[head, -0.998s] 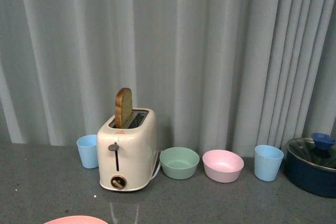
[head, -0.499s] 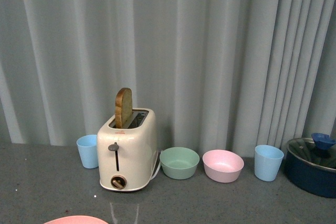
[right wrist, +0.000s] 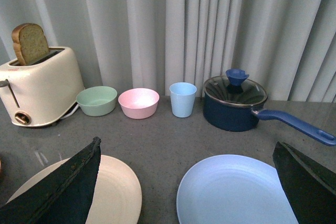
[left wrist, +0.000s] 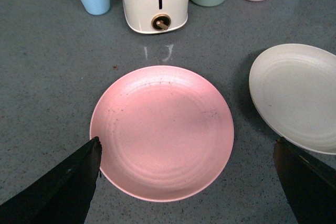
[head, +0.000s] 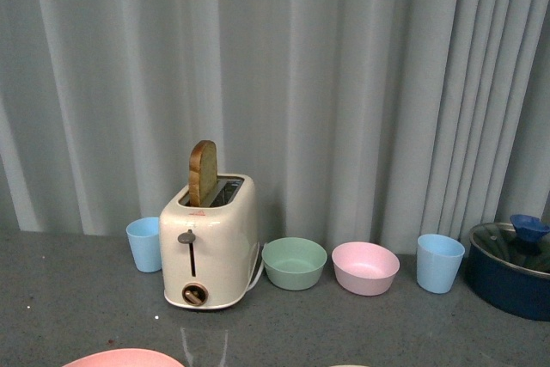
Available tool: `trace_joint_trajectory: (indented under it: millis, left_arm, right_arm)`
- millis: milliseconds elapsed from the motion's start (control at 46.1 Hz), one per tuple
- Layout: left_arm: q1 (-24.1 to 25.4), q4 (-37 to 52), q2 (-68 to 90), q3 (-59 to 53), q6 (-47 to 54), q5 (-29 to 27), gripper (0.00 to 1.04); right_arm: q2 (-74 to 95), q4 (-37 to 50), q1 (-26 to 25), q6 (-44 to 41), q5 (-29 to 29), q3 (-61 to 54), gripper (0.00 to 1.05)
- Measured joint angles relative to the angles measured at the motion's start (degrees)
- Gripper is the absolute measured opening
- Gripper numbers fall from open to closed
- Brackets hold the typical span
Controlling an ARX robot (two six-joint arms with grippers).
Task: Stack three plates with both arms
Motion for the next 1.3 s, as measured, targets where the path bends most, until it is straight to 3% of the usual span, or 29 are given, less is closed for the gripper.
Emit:
trace_joint_trajectory:
  millis: [174, 455, 824, 1301]
  left_arm:
    - [0.55, -3.23, 29.24, 17.33, 3.93, -1.42, 0.98]
    - [3.56, -14.47, 52.78, 37.99, 7.61, -3.17, 0.98]
    - [8.26, -14.62, 62.69, 44.0, 16.15, -8.59, 0.98]
    - [12.33, -16.31, 69.02, 46.14, 15.87, -5.79, 0.98]
  right_arm:
    - [0.0, 0.0, 0.0, 0.0, 0.02, 0.0, 0.97]
    - [0.0, 0.0, 0.0, 0.0, 0.02, 0.0, 0.97]
    - [0.0, 0.0, 0.0, 0.0, 0.02, 0.0, 0.97]
    - [0.0, 0.0, 0.0, 0.0, 0.02, 0.0, 0.97]
